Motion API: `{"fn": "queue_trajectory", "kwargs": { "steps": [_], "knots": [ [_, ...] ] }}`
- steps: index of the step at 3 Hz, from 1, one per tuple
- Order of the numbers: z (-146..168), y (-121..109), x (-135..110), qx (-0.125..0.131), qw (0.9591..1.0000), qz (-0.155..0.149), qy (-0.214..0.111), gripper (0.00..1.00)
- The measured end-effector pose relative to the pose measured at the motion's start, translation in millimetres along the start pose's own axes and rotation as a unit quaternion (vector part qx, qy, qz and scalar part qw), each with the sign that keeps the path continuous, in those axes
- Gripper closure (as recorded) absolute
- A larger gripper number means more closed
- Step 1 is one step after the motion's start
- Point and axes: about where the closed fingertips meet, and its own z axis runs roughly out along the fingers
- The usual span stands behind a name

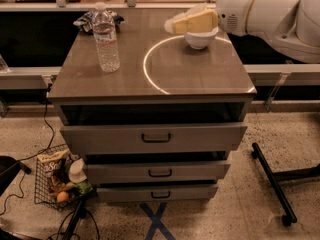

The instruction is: Pick water bottle

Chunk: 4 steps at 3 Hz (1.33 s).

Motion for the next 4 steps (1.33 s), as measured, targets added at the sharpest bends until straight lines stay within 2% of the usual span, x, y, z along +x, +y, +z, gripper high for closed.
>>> {"fn": "queue_trajectory", "kwargs": {
  "steps": [1,2,3,4],
  "knots": [
    [0,0,0,0.000,1.0000,0.000,0.000,0.00],
    [28,20,22,-0.042,0.9980,0.047,-0.008,0.00],
    [86,57,55,-0.106,0.9888,0.105,-0.008,0.00],
    [122,77,68,-0.134,0.9831,0.124,-0.009,0.00]
  ]
}}
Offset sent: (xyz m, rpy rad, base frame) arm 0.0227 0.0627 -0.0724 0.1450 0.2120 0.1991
